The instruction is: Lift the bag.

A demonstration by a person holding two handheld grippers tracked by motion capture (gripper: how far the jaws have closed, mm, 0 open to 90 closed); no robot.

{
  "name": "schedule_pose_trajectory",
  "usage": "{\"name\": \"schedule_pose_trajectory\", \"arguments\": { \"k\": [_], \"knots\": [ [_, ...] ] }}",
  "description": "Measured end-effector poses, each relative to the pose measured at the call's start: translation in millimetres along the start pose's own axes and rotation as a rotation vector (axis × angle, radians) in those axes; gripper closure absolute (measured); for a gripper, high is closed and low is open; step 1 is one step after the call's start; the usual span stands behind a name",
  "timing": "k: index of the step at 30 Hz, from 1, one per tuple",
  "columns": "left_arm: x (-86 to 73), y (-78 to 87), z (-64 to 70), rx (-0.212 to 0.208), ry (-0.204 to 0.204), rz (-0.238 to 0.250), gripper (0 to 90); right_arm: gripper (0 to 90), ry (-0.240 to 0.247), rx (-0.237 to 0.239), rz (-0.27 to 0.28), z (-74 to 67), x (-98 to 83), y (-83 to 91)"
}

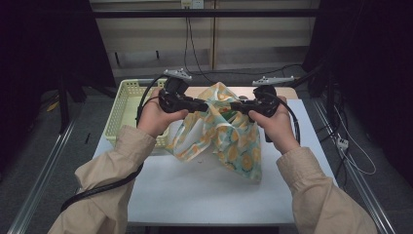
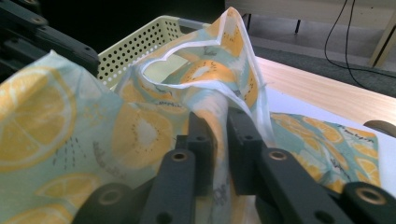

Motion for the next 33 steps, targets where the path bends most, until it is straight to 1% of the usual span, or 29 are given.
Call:
{"name": "schedule_pose_trajectory", "arguments": {
  "k": [1,2,3,4,5,7,9,11,12,14,15,17,20,22,24,25,26,29,33],
  "knots": [
    [-2.0,-0.2,-0.7,-0.001,0.001,0.003,71.5,76.5,0.0,0.0,-0.002,-0.6,-0.9,-0.1],
    [-4.3,-0.3,-1.0,-0.001,0.001,0.003,68.3,72.5,-0.002,-0.001,-0.004,-1.4,-1.9,0.0],
    [-7.0,-0.3,-1.3,0.003,0.002,-0.005,62.8,68.6,0.004,-0.004,-0.002,-1.4,-2.4,0.0],
    [-9.5,-0.9,-1.3,-0.002,-0.001,-0.008,59.3,65.1,0.003,-0.01,-0.001,-1.8,-2.7,0.7],
    [-12.5,-1.3,-1.0,-0.01,0.002,-0.019,54.9,59.4,0.001,-0.008,0.005,-2.4,-2.4,1.4],
    [-17.6,-1.3,-1.0,-0.013,0.008,-0.033,41.8,47.5,-0.009,-0.008,0.005,-3.5,-1.7,3.6],
    [-21.4,0.4,-2.5,0.002,0.013,-0.036,29.5,39.1,-0.015,-0.008,0.005,-4.3,-0.5,7.5],
    [-24.4,4.2,-3.4,0.0,0.026,-0.042,20.6,34.0,-0.015,-0.008,0.004,-4.2,0.3,13.1],
    [-25.1,6.8,-3.9,0.001,0.026,-0.036,18.3,31.9,-0.011,-0.016,0.006,-3.0,0.9,16.9],
    [-27.1,12.5,-4.9,0.012,0.018,-0.032,13.6,31.1,-0.005,-0.02,0.019,-0.9,2.6,26.3],
    [-28.5,15.2,-4.6,0.012,0.021,-0.031,11.8,30.0,0.0,-0.026,0.022,0.6,2.7,31.1],
    [-32.6,21.2,-3.0,-0.002,0.013,-0.026,8.5,27.0,0.005,-0.017,0.028,2.3,0.9,39.8],
    [-41.8,28.6,-1.4,-0.033,0.018,-0.012,5.5,25.3,0.018,-0.007,0.024,4.2,-7.6,50.3],
    [-49.7,32.7,-3.3,-0.019,0.013,-0.007,5.7,23.4,0.025,-0.006,0.016,5.5,-17.8,56.4],
    [-58.1,35.6,-3.2,-0.037,0.013,0.004,5.5,22.5,0.036,-0.006,0.005,5.8,-27.8,60.1],
    [-62.8,36.9,-4.0,-0.038,0.014,0.006,5.5,22.1,0.043,-0.011,0.002,6.4,-33.5,62.0],
    [-67.6,37.6,-5.3,-0.032,0.014,0.003,5.6,21.9,0.053,-0.002,0.0,5.9,-39.3,63.3],
    [-83.9,39.9,-7.6,-0.034,0.023,-0.004,6.3,20.9,0.061,-0.004,-0.016,6.3,-56.7,66.5],
    [-101.4,43.4,-9.3,-0.026,0.02,0.001,6.3,21.0,0.053,0.008,-0.01,4.8,-76.7,70.3]
  ]
}}
Point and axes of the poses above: each handheld gripper's, and its own axes: y roughly backward along the jaws, x roughly out of its top, z roughly to its right, the point moved 9 cm from there along -y, roughly forward along the jaws, and after that the axes turned 6 degrees about y, right-handed, at the moved point
